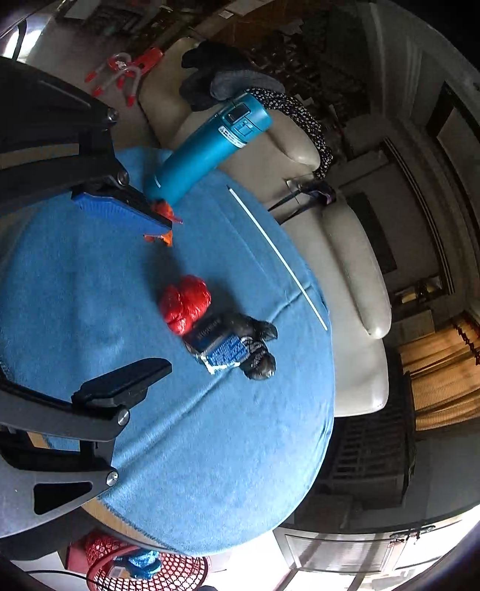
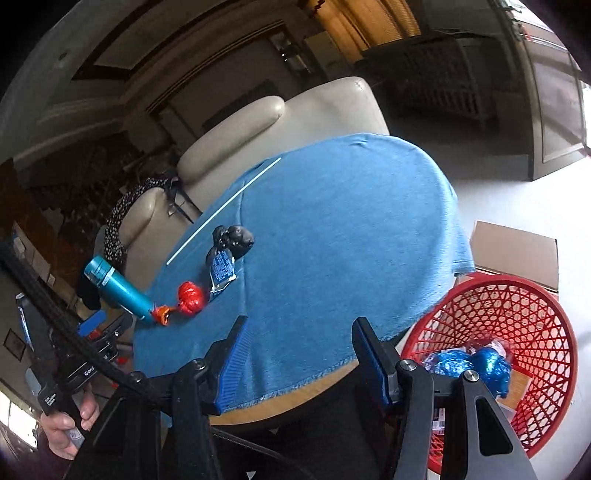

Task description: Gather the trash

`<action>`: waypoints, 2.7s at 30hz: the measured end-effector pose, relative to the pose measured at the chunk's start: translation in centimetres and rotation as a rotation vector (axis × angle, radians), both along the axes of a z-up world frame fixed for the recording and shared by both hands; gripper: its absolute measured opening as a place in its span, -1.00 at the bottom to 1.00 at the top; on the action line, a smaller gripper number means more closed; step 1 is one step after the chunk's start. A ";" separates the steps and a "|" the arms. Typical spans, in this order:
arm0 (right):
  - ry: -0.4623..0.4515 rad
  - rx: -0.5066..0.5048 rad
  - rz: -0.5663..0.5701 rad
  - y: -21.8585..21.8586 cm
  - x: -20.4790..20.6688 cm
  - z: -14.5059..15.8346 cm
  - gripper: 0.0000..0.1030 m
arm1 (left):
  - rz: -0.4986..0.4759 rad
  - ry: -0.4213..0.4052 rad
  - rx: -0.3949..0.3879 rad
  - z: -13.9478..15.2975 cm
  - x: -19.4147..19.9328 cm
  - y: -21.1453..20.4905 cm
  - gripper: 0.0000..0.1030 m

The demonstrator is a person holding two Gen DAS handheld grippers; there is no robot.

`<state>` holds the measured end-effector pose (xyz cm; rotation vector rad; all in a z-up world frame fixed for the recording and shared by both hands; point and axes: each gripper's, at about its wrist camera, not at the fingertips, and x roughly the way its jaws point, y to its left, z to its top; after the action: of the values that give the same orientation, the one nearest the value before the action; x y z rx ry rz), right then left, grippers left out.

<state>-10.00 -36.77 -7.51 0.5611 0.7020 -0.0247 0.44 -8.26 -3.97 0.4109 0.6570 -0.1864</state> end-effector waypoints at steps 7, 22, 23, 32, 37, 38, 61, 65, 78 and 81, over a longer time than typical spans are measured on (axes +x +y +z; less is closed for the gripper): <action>0.031 -0.011 0.057 2.1 2.8 -0.4 0.18 | 0.035 0.025 0.000 -1.1 1.8 1.3 0.36; 0.074 -0.034 0.201 8.6 11.5 -0.9 0.18 | 0.121 0.106 -0.017 -3.9 6.0 5.3 0.36; 0.077 -0.037 0.207 8.9 11.9 -1.0 0.18 | 0.125 0.109 -0.018 -4.0 6.2 5.5 0.36; 0.120 -0.087 0.271 11.9 16.8 -2.2 0.18 | 0.195 0.177 -0.088 -5.1 9.4 9.7 0.36; 0.151 -0.122 0.307 13.1 21.1 -3.8 0.18 | 0.262 0.255 -0.192 -5.3 12.4 13.4 0.36; 0.154 -0.133 0.313 13.3 21.9 -4.1 0.18 | 0.272 0.273 -0.212 -5.4 13.0 13.9 0.36; 0.171 -0.214 0.420 17.4 31.6 -8.4 0.47 | 0.495 0.521 -0.562 -11.1 21.2 16.0 0.36; 0.145 -0.331 0.446 18.7 31.0 -8.7 0.44 | 0.553 0.500 -0.577 -12.0 21.9 15.9 0.34; 0.101 -0.262 0.407 16.2 28.8 -7.6 0.06 | 0.529 0.455 -0.530 -12.4 21.3 13.4 -0.31; 0.102 -0.232 0.394 15.3 27.9 -7.3 0.00 | 0.502 0.455 -0.527 -12.2 20.5 12.8 -0.32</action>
<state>17.87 -21.48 -14.78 0.1938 0.8858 0.2316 20.95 4.50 -16.12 -0.3205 1.0979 0.0338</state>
